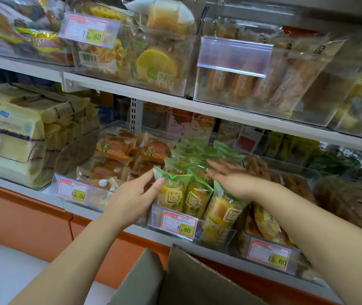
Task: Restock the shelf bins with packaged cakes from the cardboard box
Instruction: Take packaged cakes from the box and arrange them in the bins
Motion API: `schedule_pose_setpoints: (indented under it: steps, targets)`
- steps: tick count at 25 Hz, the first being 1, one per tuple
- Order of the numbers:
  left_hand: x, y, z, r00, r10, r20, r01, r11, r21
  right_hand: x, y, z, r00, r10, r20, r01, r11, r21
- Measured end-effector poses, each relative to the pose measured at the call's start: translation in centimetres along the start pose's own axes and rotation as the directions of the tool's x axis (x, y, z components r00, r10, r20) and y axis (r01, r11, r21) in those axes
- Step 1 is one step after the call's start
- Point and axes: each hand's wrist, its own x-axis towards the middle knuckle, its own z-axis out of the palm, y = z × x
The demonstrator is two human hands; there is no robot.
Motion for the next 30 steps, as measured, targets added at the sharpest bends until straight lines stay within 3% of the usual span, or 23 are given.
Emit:
schedule_pose_setpoints:
  steps: [5, 9, 12, 14, 17, 24, 27, 30]
  targets:
    - [-0.3, 0.8, -0.2, 1.000, -0.022, -0.003, 0.022, 0.999, 0.032, -1.9, 0.2, -1.7, 0.999, -0.025, -0.048, 0.029, 0.995, 0.093]
    - [-0.4, 0.9, -0.1, 1.000, -0.028, -0.008, 0.028, 0.999, 0.033, -5.5, -0.2, 0.5, 0.998, -0.022, -0.057, 0.016, 0.995, -0.096]
    - [-0.4, 1.1, -0.2, 1.000, -0.027, -0.008, 0.027, 0.999, 0.020, -5.4, -0.1, 0.3, 0.999, -0.032, -0.026, 0.032, 0.999, -0.006]
    - [-0.3, 1.1, -0.2, 0.999, -0.027, -0.019, 0.028, 0.999, 0.020, -3.8, 0.4, -1.1, 0.998, 0.022, -0.052, -0.018, 0.997, 0.078]
    - [-0.5, 1.0, -0.2, 1.000, -0.009, -0.021, 0.010, 0.999, 0.038, -0.6, 1.0, -2.2, 0.984, 0.155, -0.085, -0.155, 0.988, 0.000]
    - [-0.2, 1.2, -0.8, 0.999, -0.012, 0.042, 0.013, 0.999, -0.030, 1.1, 0.3, -2.6, 0.972, 0.228, 0.047, -0.227, 0.973, -0.028]
    - [-0.3, 0.3, -2.4, 1.000, -0.026, 0.010, 0.027, 0.995, -0.096, 0.0, -2.3, -4.1, 0.987, 0.159, 0.009, -0.159, 0.986, 0.054]
    - [-0.1, -2.5, -5.1, 0.986, -0.028, -0.164, 0.048, 0.992, 0.121, -0.8, -7.7, -4.9, 0.992, -0.059, -0.111, 0.056, 0.998, -0.033]
